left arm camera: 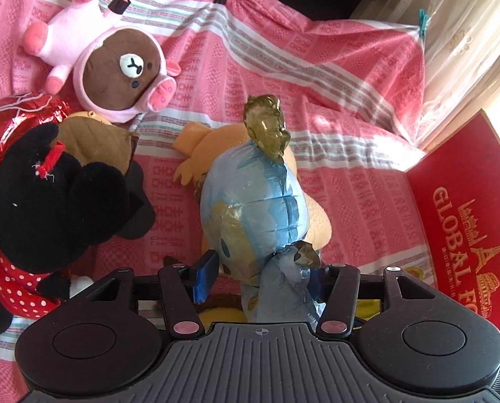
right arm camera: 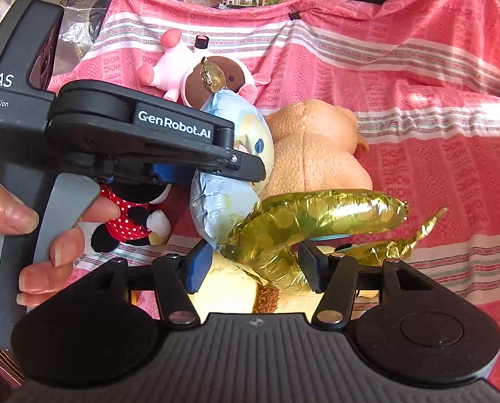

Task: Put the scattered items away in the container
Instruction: 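Carry both foil balloons with both grippers into the red box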

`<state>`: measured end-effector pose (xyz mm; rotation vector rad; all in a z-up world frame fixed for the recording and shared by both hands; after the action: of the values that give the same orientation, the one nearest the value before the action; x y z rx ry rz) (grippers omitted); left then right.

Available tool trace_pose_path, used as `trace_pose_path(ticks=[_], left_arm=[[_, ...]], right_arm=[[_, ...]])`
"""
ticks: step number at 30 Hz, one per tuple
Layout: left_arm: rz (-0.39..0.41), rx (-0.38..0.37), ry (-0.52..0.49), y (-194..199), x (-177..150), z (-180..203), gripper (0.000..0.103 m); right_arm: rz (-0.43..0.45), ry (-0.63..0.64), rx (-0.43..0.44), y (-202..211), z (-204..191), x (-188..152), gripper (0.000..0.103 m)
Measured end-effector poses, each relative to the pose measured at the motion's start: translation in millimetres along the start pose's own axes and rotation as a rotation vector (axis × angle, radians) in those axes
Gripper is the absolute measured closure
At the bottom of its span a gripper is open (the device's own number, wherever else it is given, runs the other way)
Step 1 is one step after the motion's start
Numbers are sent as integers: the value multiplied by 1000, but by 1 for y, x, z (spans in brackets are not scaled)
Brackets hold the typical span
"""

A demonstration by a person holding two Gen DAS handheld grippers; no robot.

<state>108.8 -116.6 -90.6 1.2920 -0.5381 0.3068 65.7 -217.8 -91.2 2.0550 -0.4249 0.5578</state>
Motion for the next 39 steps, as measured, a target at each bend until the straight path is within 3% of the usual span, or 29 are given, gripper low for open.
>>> trace_pose_path(ticks=[2,5,9,14,19,28,33,39], left_arm=[[-10,26,-15,-4,-2,2,30],[-18,49,-17,-8,-3,0,30],[-8,52,-53,-5,-2,4,51],[18,47,-72,5,-4,10,59],[66,24,-64,29,-3,15,60],[182,-100,-27,67,20,33,61],[245,-189,-6,78,34,57,62],[310,-253,-61,97,67,111,61]], right_arm=[[-2,17,6,-1,-3,-2,67],[8,29,-3,1,-5,-3,72],[7,13,-6,6,-1,-4,72],[16,6,-5,13,-3,-5,72],[30,-9,23,29,-9,-2,72],[125,22,9,72,-23,16,72],[189,46,-47,103,-16,28,72],[287,44,-60,150,4,54,72]])
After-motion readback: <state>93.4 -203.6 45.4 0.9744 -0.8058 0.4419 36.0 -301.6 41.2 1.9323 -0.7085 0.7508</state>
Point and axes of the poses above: each gripper's, at about its wrist camera, not at the fingertips, and y roughly against the way its jaws point, z to its right, x to its top, the point moved 7 cm from there along -y, roughly the way its jaws point, and after that the axes turned 12 degrees about -y, right-handed, at the moved point
